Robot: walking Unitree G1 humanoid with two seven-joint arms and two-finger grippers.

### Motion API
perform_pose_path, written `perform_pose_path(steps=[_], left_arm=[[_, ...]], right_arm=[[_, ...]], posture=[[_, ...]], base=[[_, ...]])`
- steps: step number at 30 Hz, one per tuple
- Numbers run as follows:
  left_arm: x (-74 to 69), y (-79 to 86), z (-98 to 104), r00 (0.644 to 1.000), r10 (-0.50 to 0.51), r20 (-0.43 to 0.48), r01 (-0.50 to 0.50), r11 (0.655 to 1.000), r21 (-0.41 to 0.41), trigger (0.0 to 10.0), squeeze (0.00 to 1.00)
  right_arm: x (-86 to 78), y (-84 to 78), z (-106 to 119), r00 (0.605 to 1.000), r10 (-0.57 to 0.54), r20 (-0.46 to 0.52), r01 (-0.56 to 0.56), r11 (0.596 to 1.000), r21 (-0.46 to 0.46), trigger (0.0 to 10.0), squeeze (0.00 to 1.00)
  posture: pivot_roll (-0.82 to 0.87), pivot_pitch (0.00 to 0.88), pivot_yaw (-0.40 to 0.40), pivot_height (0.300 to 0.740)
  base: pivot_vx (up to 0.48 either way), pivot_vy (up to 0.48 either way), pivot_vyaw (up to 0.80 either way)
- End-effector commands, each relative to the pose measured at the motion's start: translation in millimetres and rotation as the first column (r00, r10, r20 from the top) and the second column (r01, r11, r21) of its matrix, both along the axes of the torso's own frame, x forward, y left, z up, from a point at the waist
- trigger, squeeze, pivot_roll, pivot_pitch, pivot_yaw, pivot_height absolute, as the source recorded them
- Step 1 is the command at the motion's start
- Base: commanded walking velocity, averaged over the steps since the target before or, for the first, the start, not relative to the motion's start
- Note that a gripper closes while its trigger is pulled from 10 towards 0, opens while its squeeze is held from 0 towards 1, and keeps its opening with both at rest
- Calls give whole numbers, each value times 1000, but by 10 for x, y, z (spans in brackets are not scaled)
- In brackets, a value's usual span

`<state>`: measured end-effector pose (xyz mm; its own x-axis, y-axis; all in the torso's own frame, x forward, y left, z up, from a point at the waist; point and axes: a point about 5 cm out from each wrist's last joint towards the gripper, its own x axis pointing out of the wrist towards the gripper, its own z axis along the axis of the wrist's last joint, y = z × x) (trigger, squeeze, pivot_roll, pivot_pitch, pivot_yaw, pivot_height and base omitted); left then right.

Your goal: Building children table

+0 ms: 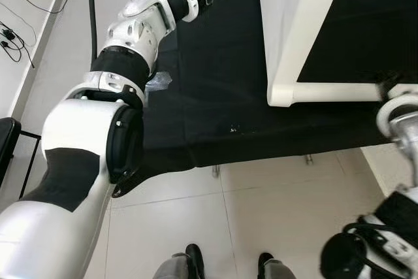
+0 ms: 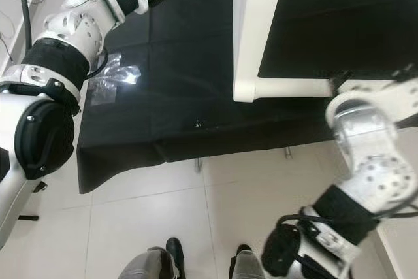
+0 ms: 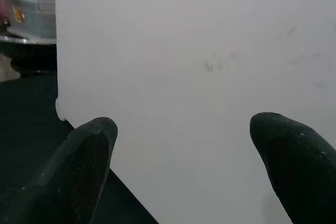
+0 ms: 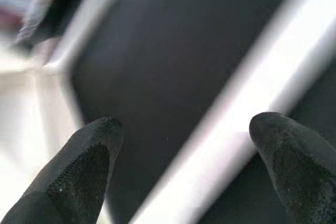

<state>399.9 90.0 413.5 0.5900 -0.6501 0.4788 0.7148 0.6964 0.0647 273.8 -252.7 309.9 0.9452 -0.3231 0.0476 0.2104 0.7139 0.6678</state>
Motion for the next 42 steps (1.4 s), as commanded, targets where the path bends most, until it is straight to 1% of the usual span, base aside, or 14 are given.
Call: perform_pose_path(steps=[1, 6, 10, 13, 15, 16, 17, 19, 20, 21, 26, 30, 36, 42], left_arm=[[-22, 154, 67, 999, 23, 49, -22, 999, -29, 10000, 0], [-48, 273, 53, 995, 39, 91, -35, 998, -43, 10000, 0], [-116, 462, -147, 982, 126, 141, -125, 992, -14, 10000, 0], [-452, 796, -925, 911, 394, 124, -403, 914, 57, 10000, 0], [-452, 796, -925, 911, 394, 124, -403, 914, 57, 10000, 0], [-564, 864, -1134, 886, 455, 93, -461, 885, 67, 10000, 0], [-564, 864, -1134, 886, 455, 93, -461, 885, 67, 10000, 0], [-834, 973, -1656, 823, 568, -11, -564, 819, 105, 10000, 0], [-834, 973, -1656, 823, 568, -11, -564, 819, 105, 10000, 0], [-957, 1010, -1868, 789, 611, -57, -601, 788, 131, 10000, 0], [-1187, 994, -2287, 740, 653, -162, -619, 755, 217, 10000, 0], [-1353, 881, -2554, 734, 623, -271, -558, 780, 282, 10000, 0], [-1518, 816, -2799, 724, 612, -319, -511, 786, 347, 10000, 0], [-1605, 785, -2850, 717, 616, -324, -507, 782, 363, 10000, 0]], right_arm=[[-15, 176, 33, 994, 99, 36, -93, 987, -130, 10000, 0], [-6, 302, 42, 988, 148, 35, -133, 954, -270, 10000, 0], [72, 406, -34, 985, 170, -9, -161, 918, -362, 10000, 0], [173, 517, -380, 986, 123, -111, -162, 861, -483, 10000, 0], [173, 517, -380, 986, 123, -111, -162, 861, -483, 10000, 0], [184, 510, -483, 990, 76, -119, -128, 832, -540, 10000, 0], [184, 510, -483, 990, 76, -119, -128, 832, -540, 10000, 0], [182, 518, -761, 985, 59, -163, -147, 783, -604, 10000, 0], [182, 518, -761, 985, 59, -163, -147, 783, -604, 10000, 0], [172, 524, -889, 979, 79, -188, -178, 776, -606, 10000, 0], [167, 544, -1158, 964, 119, -237, -242, 762, -601, 10000, 0], [134, 566, -1455, 945, 119, -306, -285, 759, -586, 10000, 0], [-23, 682, -1847, 898, 133, -420, -358, 774, -522, 10000, 0], [-59, 748, -1928, 894, 150, -423, -380, 755, -535, 10000, 0]], posture=[[-138, 288, 88, 740], [-131, 260, 76, 740], [-111, 212, 55, 740], [-82, 136, 16, 740], [-82, 136, 16, 740], [-71, 115, 10, 740], [-71, 115, 10, 740], [-39, 71, -10, 740], [-39, 71, -10, 740], [-37, 55, -12, 740], [-37, 31, -6, 740], [-40, 29, 4, 740], [-57, 39, 16, 740], [-51, 36, 16, 740]], base=[[0, 0, 0], [0, 0, 0], [0, 0, 0], [0, 0, 0], [0, 0, 0], [0, 0, 0], [0, 0, 0], [0, 0, 0], [0, 0, 0], [0, 0, 0], [0, 0, 0], [0, 0, 0], [0, 0, -67], [0, 0, -600]])
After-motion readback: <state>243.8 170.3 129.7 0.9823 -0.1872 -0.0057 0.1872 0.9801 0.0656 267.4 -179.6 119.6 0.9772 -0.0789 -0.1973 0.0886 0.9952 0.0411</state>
